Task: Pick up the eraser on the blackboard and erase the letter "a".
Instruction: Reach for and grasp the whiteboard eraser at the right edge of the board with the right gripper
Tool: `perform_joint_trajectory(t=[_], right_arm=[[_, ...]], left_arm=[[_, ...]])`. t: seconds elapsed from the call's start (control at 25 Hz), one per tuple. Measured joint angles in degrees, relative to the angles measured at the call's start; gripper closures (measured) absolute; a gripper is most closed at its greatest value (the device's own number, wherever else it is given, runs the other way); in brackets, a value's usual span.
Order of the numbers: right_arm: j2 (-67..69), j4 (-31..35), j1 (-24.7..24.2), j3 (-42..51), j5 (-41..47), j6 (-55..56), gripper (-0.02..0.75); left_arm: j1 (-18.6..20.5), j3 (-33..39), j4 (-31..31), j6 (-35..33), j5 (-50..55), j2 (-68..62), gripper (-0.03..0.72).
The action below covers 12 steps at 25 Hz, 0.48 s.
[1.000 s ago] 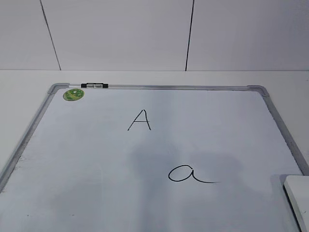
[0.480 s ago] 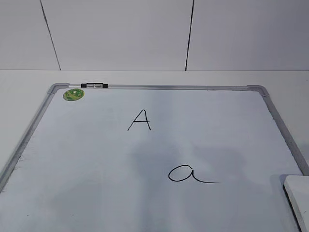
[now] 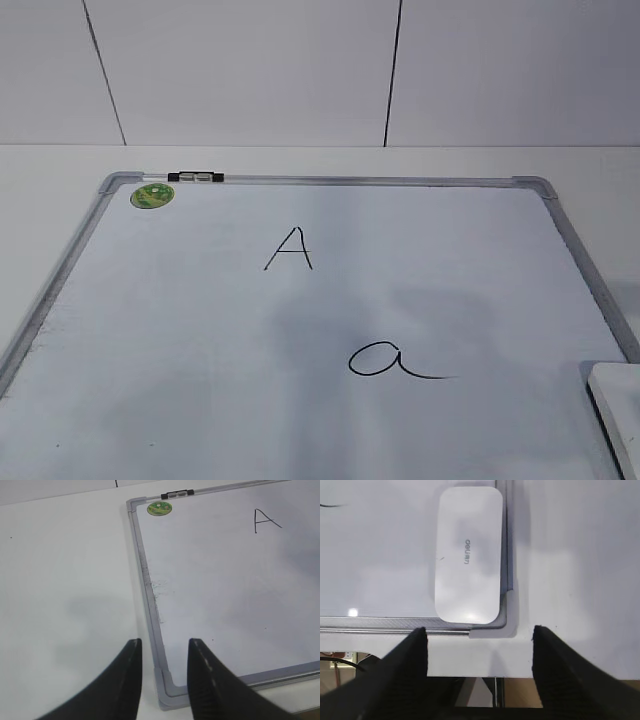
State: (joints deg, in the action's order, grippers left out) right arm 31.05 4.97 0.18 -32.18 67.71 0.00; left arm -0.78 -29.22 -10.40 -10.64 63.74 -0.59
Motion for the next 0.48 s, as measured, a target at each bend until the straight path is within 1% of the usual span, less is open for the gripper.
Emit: perform_joint_trajectory(t=[0.24,0.48], right_arm=[[1.33,3.18,0.0,0.0,1.35,-1.8,0.211],[7.82,5.06,0.0,0.0,2.71,-3.29,0.211]], left_arm=[[0.0,0.0,0.0,0.0,0.0,0.0,0.453],[0.0,0.0,0.0,0.0,0.0,0.0,0.453]])
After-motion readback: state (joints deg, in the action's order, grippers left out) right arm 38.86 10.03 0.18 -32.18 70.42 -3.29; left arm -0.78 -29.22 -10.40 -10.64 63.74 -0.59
